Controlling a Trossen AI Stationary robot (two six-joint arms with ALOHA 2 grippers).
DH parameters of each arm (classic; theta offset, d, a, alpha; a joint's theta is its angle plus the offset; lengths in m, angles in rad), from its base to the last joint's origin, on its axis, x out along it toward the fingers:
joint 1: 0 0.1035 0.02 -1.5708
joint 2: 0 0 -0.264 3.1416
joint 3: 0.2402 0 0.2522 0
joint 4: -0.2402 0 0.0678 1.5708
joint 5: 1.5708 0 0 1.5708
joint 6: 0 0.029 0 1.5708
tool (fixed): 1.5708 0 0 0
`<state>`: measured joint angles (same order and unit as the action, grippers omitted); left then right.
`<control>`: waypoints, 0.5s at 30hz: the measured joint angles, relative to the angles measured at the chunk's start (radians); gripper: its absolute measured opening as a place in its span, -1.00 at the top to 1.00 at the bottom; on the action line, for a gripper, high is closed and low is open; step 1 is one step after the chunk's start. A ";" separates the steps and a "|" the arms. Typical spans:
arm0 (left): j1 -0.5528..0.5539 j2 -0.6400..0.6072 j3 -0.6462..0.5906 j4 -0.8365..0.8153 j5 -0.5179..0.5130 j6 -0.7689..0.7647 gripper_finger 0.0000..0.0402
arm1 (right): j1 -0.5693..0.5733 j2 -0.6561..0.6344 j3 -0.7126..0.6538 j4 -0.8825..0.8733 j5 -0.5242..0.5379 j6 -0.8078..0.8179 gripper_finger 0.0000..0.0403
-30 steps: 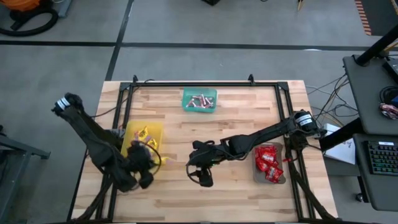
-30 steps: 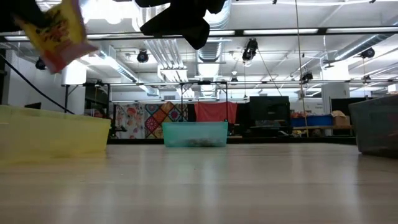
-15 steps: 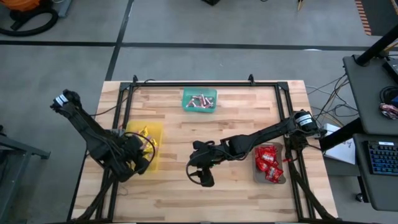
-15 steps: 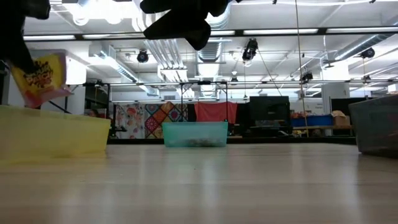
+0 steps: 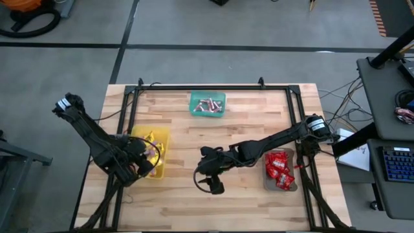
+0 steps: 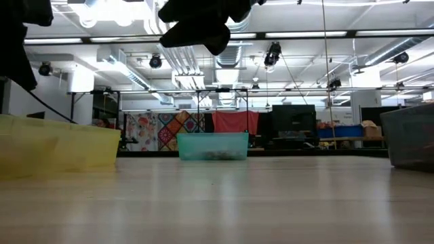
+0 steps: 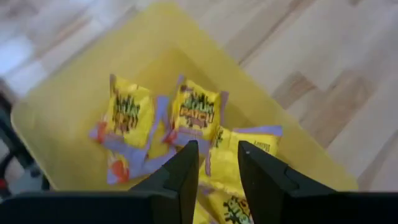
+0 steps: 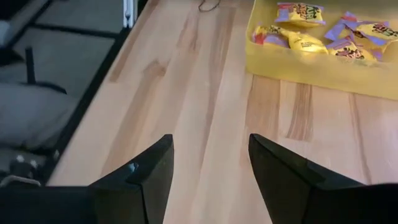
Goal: Sort candy
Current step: Return to Home Position
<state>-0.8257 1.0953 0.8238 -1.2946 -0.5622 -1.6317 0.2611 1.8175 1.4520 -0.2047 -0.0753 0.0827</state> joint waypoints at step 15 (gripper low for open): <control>0.035 -0.249 -0.138 0.878 -0.164 1.208 0.96 | -0.021 -0.074 -0.222 0.164 0.012 -0.128 0.00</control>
<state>-0.7905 0.8463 0.6853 -0.4167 -0.7257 -0.4239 0.2403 1.7437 1.2297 -0.0407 -0.0636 -0.0454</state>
